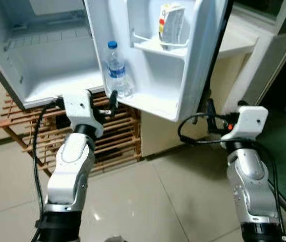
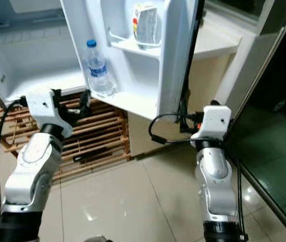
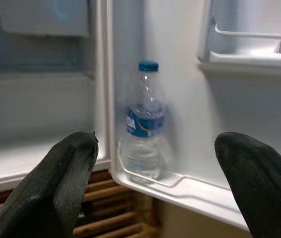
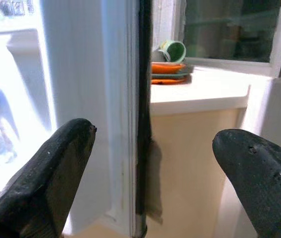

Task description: Restocking fridge

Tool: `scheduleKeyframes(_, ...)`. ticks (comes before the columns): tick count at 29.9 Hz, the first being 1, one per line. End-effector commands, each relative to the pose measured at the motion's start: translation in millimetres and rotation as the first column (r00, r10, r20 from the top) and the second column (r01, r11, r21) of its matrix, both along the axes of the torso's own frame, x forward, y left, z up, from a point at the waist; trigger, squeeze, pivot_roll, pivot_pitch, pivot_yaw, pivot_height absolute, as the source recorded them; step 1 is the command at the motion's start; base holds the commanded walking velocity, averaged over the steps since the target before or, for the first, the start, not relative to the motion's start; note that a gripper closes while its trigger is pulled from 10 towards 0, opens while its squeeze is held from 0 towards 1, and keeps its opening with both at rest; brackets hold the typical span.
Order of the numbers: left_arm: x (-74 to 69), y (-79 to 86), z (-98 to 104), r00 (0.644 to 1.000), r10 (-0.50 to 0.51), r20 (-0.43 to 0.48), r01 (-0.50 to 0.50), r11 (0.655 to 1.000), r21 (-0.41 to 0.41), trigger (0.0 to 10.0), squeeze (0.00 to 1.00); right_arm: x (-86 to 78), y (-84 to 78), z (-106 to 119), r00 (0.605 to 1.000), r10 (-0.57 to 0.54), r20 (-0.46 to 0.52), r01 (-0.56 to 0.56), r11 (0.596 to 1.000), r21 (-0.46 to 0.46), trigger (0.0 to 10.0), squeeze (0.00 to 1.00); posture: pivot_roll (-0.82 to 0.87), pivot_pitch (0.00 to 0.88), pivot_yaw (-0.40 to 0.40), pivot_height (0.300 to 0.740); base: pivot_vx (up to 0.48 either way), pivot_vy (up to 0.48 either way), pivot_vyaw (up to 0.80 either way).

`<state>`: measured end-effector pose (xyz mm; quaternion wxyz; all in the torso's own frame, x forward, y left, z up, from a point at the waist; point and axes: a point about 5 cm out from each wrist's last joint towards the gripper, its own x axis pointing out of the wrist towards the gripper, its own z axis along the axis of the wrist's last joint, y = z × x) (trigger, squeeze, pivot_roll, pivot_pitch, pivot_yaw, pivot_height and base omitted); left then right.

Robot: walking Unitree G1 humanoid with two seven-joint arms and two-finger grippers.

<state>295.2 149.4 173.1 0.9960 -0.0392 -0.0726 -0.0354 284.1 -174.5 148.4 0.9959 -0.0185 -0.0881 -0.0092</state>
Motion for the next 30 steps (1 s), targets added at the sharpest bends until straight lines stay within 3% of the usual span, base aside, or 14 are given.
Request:
scheduleKeyframes(1, 1.1, -8.3, 1.9, 1.000, -0.023, 0.003, 0.023, 1.000, -0.008, 10.0, 0.00, 1.1, -3.6, 1.2, 1.000, -0.005, 0.006, 0.005, 1.000, -0.011, 10.0, 0.00, -0.14, 0.000, 0.037, 0.736, 0.000, -0.431, 0.67)
scheduleKeyframes(7, 0.7, -13.9, 0.7, 0.998, -0.055, -0.003, 0.055, 0.998, -0.020, 10.0, 0.00, -0.4, -5.3, -1.2, 1.000, -0.017, -0.005, 0.017, 0.999, -0.030, 10.0, 0.00, -0.15, 0.000, 0.040, 0.736, 0.000, -0.433, 0.67)
scheduleKeyframes(14, 3.1, -5.4, -2.7, 1.000, 0.005, -0.025, -0.006, 0.998, -0.059, 10.0, 0.00, -2.5, -6.3, -5.0, 1.000, -0.018, -0.021, 0.017, 1.000, -0.021, 10.0, 0.00, -0.16, 0.000, 0.045, 0.736, 0.056, -0.412, 0.00)
scheduleKeyframes(24, 4.5, -2.0, -6.6, 0.999, 0.024, -0.041, -0.026, 0.998, -0.052, 10.0, 0.00, 12.0, -24.0, 0.9, 0.994, -0.111, -0.012, 0.111, 0.993, -0.043, 10.0, 0.00, -0.14, 0.000, 0.039, 0.736, 0.092, 0.000, 0.00)
scheduleKeyframes(27, 7.2, -3.6, -32.1, 0.985, -0.094, -0.145, 0.090, 0.995, -0.031, 10.0, 0.00, 36.1, -32.3, 12.5, 0.990, -0.137, 0.027, 0.139, 0.985, -0.104, 10.0, 0.00, -0.12, 0.000, 0.048, 0.736, 0.000, 0.000, 0.00)
scheduleKeyframes(28, 8.8, 3.1, -54.7, 0.966, -0.082, -0.245, 0.085, 0.996, 0.001, 10.0, 0.00, 51.6, -37.5, 19.4, 0.987, -0.158, 0.028, 0.160, 0.979, -0.123, 10.0, 0.00, -0.10, 0.000, 0.049, 0.736, 0.000, 0.000, 0.00)
scheduleKeyframes(30, 8.5, 6.5, -70.8, 0.943, -0.076, -0.324, 0.096, 0.994, 0.048, 10.0, 0.00, 59.9, -40.0, 23.2, 0.985, -0.168, 0.027, 0.170, 0.976, -0.136, 10.0, 0.00, -0.09, 0.000, 0.047, 0.736, 0.000, 0.000, 0.00)
